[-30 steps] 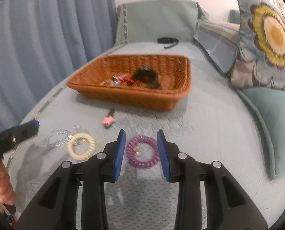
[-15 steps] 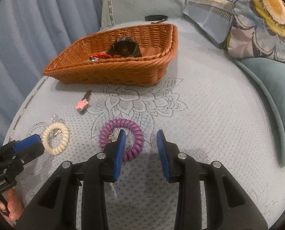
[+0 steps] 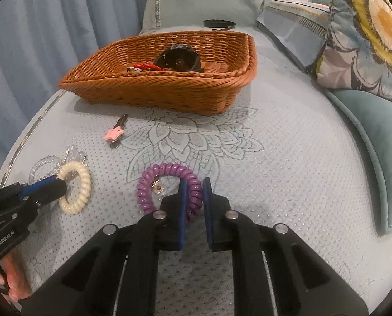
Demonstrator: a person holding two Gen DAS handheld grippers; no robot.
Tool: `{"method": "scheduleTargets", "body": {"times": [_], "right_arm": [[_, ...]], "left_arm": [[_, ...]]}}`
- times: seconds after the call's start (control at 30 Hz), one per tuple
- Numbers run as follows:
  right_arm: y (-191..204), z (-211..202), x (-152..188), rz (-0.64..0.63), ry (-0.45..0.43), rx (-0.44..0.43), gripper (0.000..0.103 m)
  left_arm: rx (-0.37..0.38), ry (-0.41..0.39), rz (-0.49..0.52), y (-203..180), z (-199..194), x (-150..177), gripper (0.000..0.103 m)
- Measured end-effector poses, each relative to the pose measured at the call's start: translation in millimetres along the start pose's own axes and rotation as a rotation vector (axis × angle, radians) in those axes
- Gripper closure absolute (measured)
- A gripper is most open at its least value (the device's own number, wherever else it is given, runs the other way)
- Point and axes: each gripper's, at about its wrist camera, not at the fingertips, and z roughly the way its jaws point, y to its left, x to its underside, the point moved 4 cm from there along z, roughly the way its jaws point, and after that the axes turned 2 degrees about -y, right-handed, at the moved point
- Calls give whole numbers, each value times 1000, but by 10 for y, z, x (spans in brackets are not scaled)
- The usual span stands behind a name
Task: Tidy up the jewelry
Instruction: 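Grasp the cream coil hair tie with the left tool while the right grasps the purple coil keyring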
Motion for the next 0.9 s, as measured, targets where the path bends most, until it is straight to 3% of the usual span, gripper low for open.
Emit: {"method": "scheduleTargets", "body": {"times": [0.4,0.67,0.73,0.87,0.9], "right_arm": [[79,-396,469,-1,20,-30,93],[103,-398,479,2,11,-56,86],[140,-384,468,-17,9,-48,81],[257,-343,465,-83,-1,39,81],[280,-341,462,-94,-7,41,86]], "left_arm": [[12,34,29,-66,-430,430,94],[-10,16,59,-81,-447,526,86],[-25,13,76,-106,-444,532,85],[-60,5,108,-151,-426,553,85],[-70,3,116,-163,-422,557,85]]}}
